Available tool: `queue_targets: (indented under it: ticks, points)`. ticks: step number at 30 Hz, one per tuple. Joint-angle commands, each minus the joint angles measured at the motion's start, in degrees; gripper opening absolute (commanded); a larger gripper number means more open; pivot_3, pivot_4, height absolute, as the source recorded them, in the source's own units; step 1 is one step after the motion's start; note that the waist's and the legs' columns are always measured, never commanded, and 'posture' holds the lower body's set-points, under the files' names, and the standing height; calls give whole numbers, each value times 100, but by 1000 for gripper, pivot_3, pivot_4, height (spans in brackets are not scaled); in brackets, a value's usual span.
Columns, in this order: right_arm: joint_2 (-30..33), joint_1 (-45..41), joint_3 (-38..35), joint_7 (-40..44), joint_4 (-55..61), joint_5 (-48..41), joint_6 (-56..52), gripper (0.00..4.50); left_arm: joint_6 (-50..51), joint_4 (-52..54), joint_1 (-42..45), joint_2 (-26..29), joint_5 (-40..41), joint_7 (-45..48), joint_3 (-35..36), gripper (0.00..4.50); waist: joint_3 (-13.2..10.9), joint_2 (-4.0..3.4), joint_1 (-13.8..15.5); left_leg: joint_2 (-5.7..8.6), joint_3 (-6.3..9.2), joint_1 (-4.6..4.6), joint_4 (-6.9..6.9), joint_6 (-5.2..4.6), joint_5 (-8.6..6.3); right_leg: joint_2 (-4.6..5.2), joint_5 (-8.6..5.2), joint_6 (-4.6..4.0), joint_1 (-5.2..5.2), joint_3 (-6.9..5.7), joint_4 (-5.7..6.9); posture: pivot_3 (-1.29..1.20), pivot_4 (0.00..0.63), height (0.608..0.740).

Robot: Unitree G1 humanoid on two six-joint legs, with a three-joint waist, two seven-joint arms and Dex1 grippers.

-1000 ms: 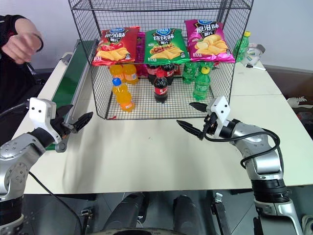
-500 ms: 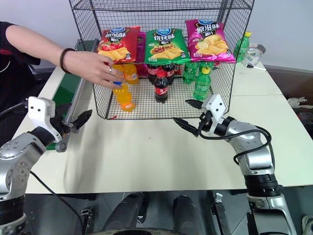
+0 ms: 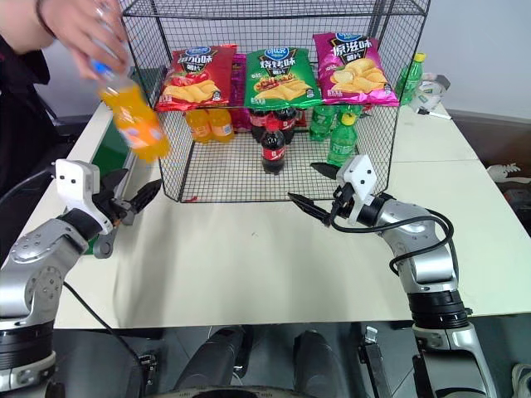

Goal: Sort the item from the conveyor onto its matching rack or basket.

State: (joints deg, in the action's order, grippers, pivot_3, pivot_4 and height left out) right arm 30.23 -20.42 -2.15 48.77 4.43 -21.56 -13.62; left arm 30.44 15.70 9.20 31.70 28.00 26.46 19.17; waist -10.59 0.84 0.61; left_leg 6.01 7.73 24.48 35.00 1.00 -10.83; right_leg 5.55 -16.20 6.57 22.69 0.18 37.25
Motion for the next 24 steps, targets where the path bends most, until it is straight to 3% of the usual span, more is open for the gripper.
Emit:
queue_targets:
  ticks: [1, 11, 24]
  points:
    - [-57, -33, -50, -14, 245, -55, 147, 4500, -234, -91, 109, 5, -32, -36, 180, 4385, 0, 0, -2, 0, 0, 0, 0, 0, 0, 0, 0, 0, 0, 0, 0, 0, 150, 740]
    - [-188, -212, 114, -10, 238, -33, 160, 4500, -976, -653, 130, -416, -335, -890, 702, 4385, 0, 0, 4, 0, 0, 0, 1, 0, 0, 0, 1, 2, 0, 0, 0, 0, 150, 740]
    - [-234, -207, 196, -91, 478, -21, 79, 4500, -1252, -1549, 435, -258, -836, -1967, 1186, 4385, 1, 1, 0, 1, 1, -1, 0, 0, 0, -1, 2, 4, 4, -3, 2, 0, 150, 740]
